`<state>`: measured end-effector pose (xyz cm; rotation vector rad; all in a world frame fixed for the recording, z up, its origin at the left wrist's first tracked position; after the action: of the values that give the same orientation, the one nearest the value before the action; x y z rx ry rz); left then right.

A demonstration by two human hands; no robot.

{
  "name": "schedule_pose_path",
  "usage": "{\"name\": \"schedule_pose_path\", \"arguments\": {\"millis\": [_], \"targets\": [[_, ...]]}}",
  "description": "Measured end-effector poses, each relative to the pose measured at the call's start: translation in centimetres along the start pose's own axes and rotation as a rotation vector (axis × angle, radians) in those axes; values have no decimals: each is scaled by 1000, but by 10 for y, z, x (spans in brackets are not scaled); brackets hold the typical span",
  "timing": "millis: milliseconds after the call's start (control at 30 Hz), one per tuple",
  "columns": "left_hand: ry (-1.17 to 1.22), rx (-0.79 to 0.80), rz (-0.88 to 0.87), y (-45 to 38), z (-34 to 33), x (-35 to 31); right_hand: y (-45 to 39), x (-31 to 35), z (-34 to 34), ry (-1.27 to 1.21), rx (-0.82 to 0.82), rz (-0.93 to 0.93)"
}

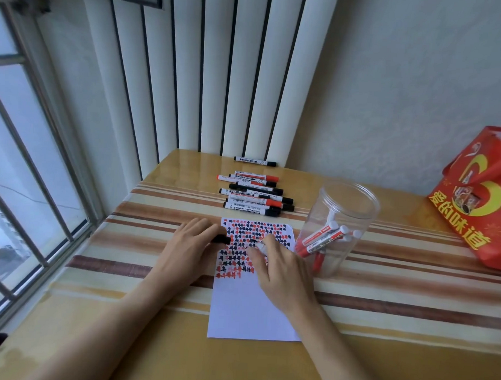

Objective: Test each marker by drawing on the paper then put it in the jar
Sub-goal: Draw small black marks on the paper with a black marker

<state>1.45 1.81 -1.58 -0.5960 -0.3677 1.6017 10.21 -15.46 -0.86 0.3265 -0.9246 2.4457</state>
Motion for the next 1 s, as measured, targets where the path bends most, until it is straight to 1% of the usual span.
{"name": "schedule_pose_path", "arguments": {"millis": [33,100,200,267,400,467,500,700,767,833,1000], "targets": [[8,16,1,-1,-2,1,1,1,-2,-24,-7,-16],[7,34,26,-3,-5,5,1,6,-6,9,-17,-17],[-12,93,59,-4,-11,8,0,3,-17,-7,36,-82],[-18,139,89,-5,-16,9,-1,1,-18,-103,13,-98],[-14,180,153,-5,-22,15,-1,-6,-7,-333,-114,-108],[-9,177,161,-4,-23,16,-2,-14,-8,-502,-119,-151],[-9,184,165,-3,-24,17,-1,-19,-9,-630,-122,-200],[-72,318,197,6,-32,25,3,-36,-19,-1340,-103,-586],[-87,347,216,8,-32,27,4,-37,-22,-1525,-67,-668],[-100,376,236,11,-32,30,3,-34,-21,-1555,-37,-662],[-137,426,227,15,-32,30,4,-23,-19,-1369,24,-595]]}}
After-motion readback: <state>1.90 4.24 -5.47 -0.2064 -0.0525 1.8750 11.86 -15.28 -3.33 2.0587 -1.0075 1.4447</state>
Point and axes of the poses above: each hand's wrist, its own y-axis away from the middle knuckle, its own z-axis out of the back of the hand, x = y × z, the point moved 6 cm from there along -y, towards the middle knuckle, and after that the axes turned 11 degrees about -y, right-handed, at the moved point
